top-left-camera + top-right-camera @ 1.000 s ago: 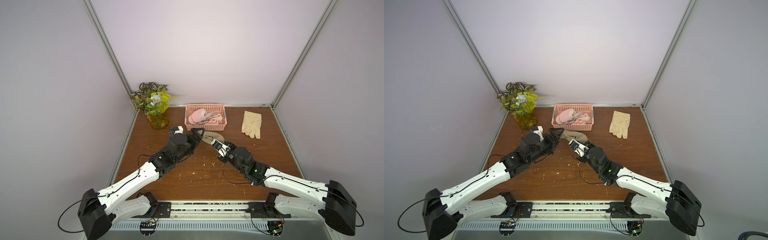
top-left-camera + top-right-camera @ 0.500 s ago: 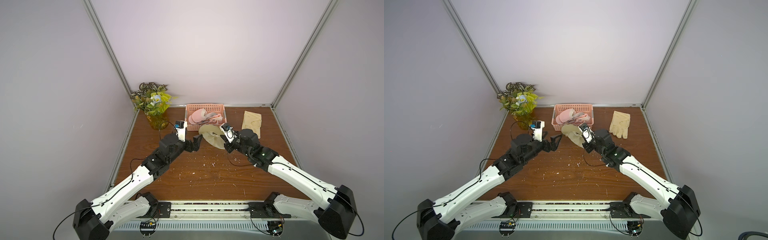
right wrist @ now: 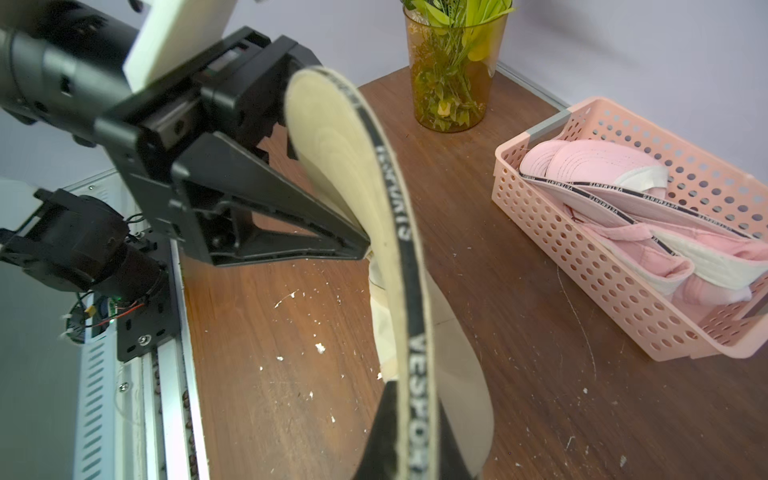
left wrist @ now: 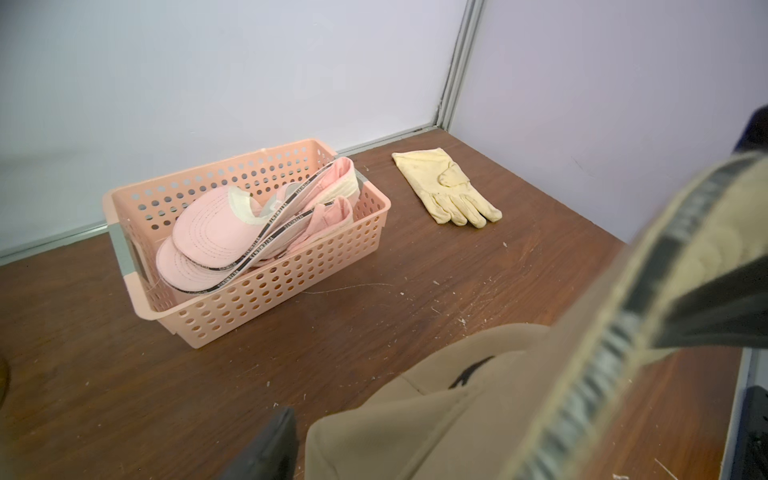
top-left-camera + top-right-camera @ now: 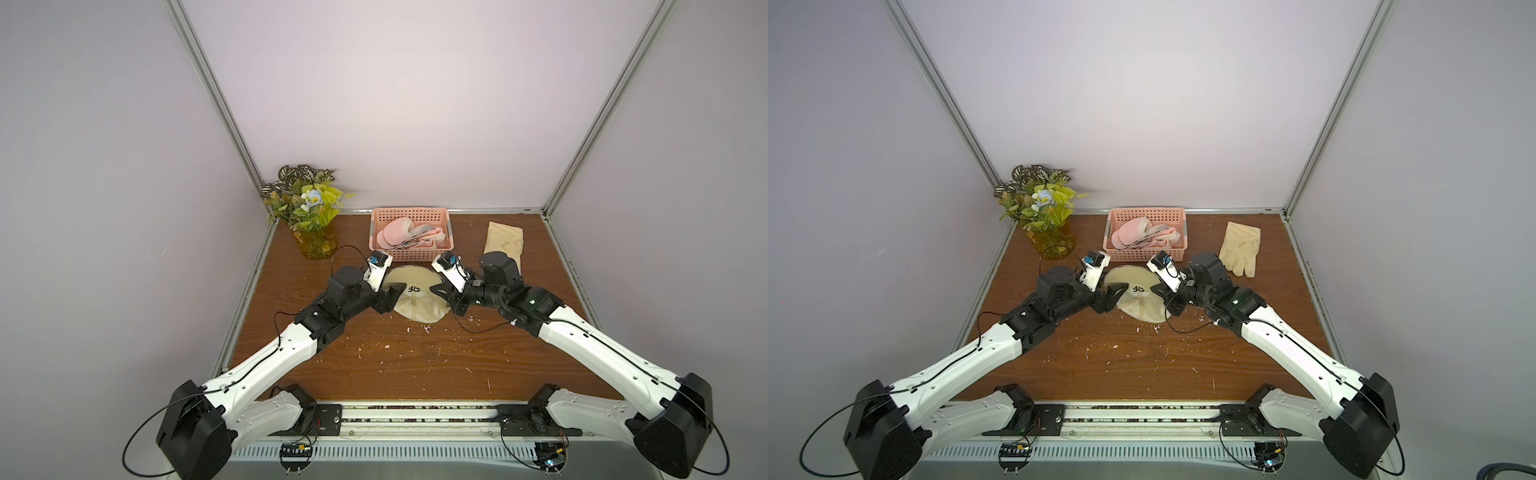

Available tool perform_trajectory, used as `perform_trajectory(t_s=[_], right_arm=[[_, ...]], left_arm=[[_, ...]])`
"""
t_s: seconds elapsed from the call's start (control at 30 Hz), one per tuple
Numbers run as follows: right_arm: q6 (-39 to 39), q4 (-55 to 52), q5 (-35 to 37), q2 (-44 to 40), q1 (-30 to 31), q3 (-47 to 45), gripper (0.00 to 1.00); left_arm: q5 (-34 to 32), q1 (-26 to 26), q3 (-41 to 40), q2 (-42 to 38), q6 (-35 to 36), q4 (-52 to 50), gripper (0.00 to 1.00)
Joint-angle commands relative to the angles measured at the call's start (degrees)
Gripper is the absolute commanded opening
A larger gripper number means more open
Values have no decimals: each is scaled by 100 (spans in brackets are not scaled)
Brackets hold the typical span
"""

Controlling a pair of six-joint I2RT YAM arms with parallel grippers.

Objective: Turn the baseball cap inside out
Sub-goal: Turn over the baseball cap.

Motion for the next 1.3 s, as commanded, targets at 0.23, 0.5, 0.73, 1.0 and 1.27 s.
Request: perform_trajectory(t_s=[0.23,0.5,0.73,1.0,1.27], right_arm=[[6,605,-993,-18,-219,-236,15],[-104,1421,-1364,15,-392,-1030,40],[-316,1621,-1805,120,-411,-1362,46],[-317,1769,-1928,199,-420,-1491,45],[-348,1714,-2622,289,-425,-1469,38]], left_arm=[[680,78,-420,-505,-72,581,1],[593,108,-239,-772,-436,453,0],[933,429,-42,-869,-812,409,0],[1115,627,-5,-1119,-1054,484,0],[1140,853,71,-1127,-1449,485,0]])
